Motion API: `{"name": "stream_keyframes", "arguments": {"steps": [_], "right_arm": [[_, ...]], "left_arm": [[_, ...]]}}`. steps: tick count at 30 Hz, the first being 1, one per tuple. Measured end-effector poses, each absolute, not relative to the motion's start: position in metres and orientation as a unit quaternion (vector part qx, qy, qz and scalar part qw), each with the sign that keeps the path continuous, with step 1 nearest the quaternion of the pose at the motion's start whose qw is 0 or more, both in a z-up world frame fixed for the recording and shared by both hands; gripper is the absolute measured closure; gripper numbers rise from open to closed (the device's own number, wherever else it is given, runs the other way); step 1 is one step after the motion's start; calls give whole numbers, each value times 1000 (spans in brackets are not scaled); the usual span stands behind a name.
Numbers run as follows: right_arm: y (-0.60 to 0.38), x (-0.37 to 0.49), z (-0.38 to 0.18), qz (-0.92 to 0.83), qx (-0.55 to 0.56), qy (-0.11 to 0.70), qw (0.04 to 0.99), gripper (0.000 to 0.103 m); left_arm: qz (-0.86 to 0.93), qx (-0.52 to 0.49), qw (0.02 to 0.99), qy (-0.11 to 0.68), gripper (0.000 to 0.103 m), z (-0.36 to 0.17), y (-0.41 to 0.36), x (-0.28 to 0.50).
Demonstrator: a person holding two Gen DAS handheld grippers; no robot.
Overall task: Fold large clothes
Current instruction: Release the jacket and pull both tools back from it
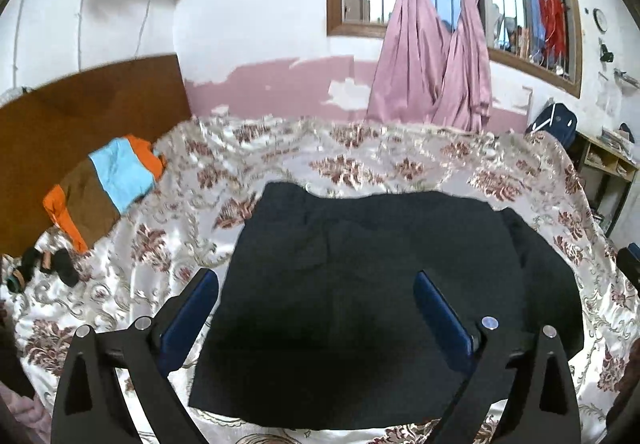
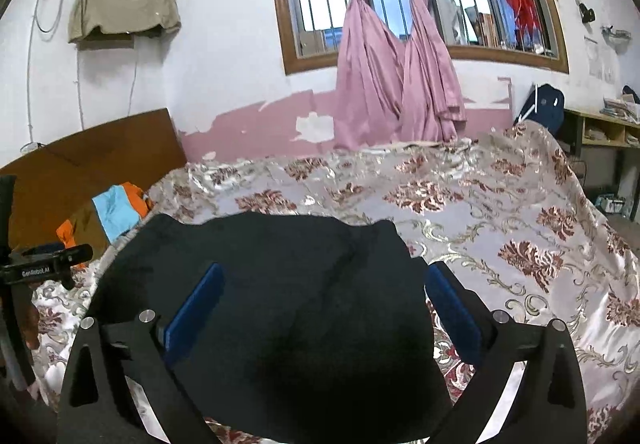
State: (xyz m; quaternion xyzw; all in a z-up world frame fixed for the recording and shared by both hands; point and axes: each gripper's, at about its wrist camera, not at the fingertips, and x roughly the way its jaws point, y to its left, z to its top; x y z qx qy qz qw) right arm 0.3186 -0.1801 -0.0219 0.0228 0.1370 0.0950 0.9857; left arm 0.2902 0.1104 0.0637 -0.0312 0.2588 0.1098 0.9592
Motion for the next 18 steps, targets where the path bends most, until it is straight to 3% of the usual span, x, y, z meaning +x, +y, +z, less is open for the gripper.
{"name": "stream_keyframes", "arguments": {"steps": [18], "right_arm": [[-157, 216, 3, 122, 11, 55, 991, 2]], "left_arm": [[91, -44, 983, 151, 2, 89, 72, 165]]}}
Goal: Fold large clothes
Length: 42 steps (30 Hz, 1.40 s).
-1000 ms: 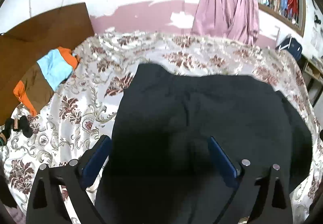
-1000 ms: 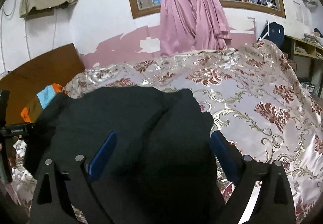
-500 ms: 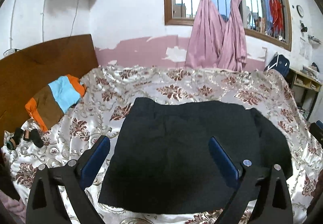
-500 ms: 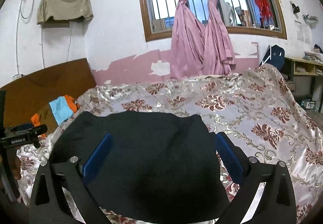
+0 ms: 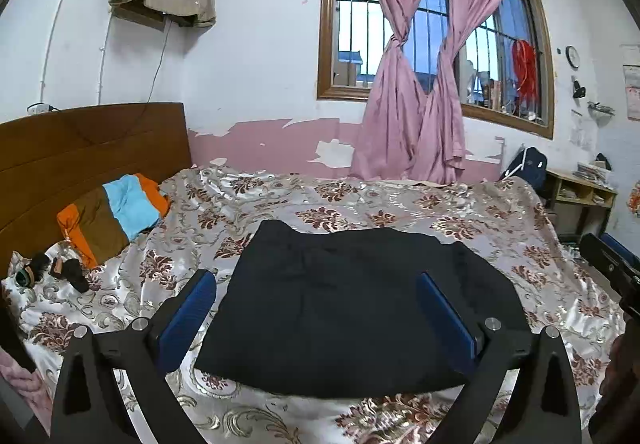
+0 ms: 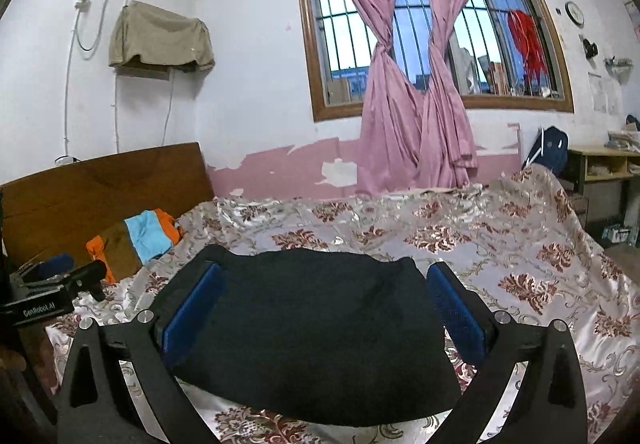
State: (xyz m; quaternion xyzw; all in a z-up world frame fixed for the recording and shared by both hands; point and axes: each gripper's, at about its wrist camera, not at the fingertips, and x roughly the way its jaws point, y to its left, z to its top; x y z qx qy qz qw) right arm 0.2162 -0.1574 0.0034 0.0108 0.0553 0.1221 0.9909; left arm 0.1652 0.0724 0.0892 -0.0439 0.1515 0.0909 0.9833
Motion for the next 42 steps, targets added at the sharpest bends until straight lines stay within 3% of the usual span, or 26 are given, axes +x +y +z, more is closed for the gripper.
{"name": "stream_keyframes", "arguments": {"steps": [9, 28, 42], "right_arm": [[-153, 174, 3, 125, 5, 33, 992, 2], [-156, 130, -34, 113, 5, 34, 993, 2], [-155, 114, -71, 116, -8, 30, 993, 2]], "left_arm": [[79, -67, 984, 142, 1, 91, 67, 130], [94, -18, 989, 116, 1, 64, 45, 82], [114, -10, 983, 145, 1, 25, 50, 74]]}}
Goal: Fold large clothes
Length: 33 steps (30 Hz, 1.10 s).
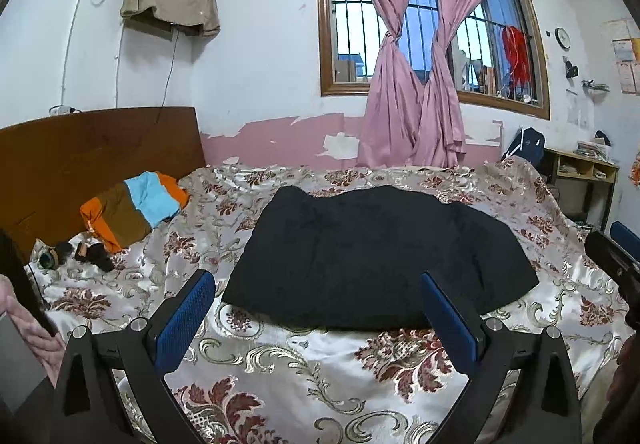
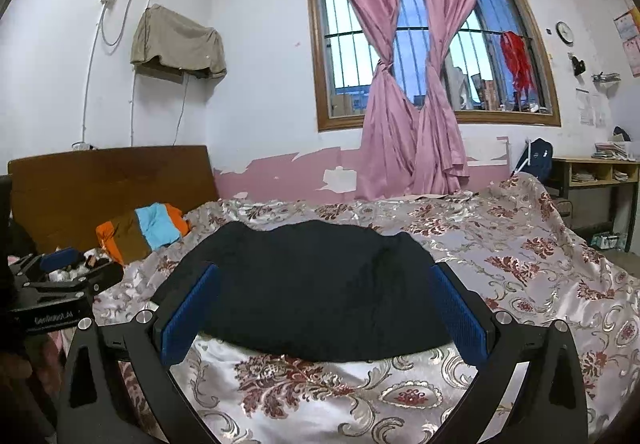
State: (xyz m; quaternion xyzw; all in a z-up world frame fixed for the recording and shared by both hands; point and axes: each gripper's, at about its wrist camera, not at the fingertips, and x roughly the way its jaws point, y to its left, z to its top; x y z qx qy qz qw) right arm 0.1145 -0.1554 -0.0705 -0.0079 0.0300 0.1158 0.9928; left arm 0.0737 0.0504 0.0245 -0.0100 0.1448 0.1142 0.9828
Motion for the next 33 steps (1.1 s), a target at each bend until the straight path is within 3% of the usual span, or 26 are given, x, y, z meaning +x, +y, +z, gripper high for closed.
{"name": "stream_keyframes", "arguments": {"steps": [20, 33], "right_arm": [[-153, 110, -119, 103, -28, 74, 992, 2], [-158, 114, -124, 95, -29, 83, 992, 2]], "left_arm": [[132, -27, 981, 141, 1, -28, 56, 58], [134, -16, 980, 144, 1, -32, 56, 60]]}}
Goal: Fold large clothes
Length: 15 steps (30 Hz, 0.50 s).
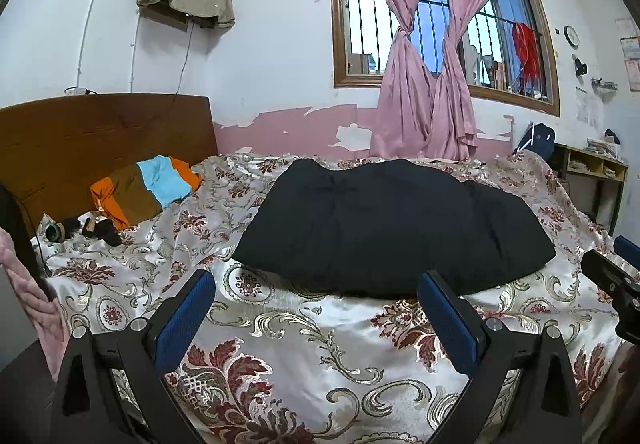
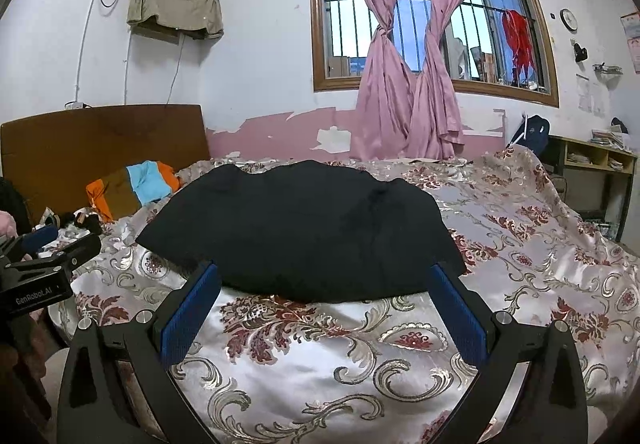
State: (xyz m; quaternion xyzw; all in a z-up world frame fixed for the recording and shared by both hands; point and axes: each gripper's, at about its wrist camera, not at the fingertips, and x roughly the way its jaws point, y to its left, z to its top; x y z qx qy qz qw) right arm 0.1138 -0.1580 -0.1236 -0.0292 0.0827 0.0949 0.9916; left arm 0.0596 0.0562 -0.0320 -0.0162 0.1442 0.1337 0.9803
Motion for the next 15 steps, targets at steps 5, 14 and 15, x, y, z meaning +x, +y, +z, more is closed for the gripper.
{"name": "stream_keyframes", "arguments": {"steps": [5, 14, 15], "right_arm": [[-158, 114, -124, 95, -30, 85, 991, 2], [-160, 114, -126, 94, -30, 86, 991, 2], [-160, 114, -126, 94, -30, 86, 991, 2]], "left_arm": [[133, -12, 980, 149, 1, -33, 56, 60], [129, -7, 981, 146, 1, -35, 52, 59], [129, -6, 981, 146, 1, -35, 53, 60]]}}
